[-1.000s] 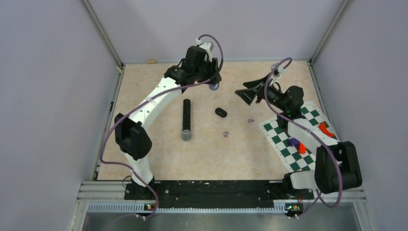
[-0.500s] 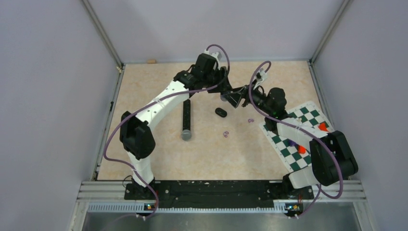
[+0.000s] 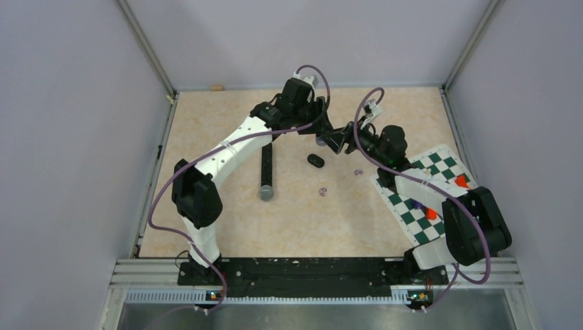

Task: Insert the wireless bluetooth earbuds into the charging case
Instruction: Pass from the left arm to the right

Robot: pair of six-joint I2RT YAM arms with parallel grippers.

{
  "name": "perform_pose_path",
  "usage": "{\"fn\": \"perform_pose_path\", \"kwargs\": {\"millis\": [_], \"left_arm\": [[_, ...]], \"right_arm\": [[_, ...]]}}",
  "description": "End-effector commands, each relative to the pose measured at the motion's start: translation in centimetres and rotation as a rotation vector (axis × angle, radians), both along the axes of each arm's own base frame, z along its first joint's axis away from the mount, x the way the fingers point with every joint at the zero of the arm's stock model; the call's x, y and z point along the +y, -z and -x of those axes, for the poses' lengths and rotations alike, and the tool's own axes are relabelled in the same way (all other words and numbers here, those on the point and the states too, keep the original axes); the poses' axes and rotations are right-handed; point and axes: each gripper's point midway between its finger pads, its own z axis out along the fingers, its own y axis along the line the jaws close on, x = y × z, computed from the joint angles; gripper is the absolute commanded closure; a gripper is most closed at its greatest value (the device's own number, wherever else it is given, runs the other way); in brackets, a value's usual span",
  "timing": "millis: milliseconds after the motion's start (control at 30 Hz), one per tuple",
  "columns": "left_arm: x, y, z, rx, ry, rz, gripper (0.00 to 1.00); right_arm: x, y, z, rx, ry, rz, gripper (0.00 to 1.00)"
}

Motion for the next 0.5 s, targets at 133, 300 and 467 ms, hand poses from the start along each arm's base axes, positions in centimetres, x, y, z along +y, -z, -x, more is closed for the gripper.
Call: {"fn": "perform_pose_path", "kwargs": {"millis": [133, 300, 467], "left_arm": [[-0.09, -1.68, -1.1, -0.055, -0.034, 0.009, 1.0], [0.01, -1.76, -1.08, -0.06, -0.034, 0.004, 1.0], [0.03, -1.84, -1.08, -0.067, -0.033, 0.001, 1.0]], "right_arm": [[1.7, -1.33, 1.11, -0.033, -0.085, -0.005, 0.37], [1.82, -1.2, 1.14, -0.03, -0.088, -0.003, 0.44], [2.01, -1.44, 1.28, -0.034, -0.1, -0.014, 0.57]]}}
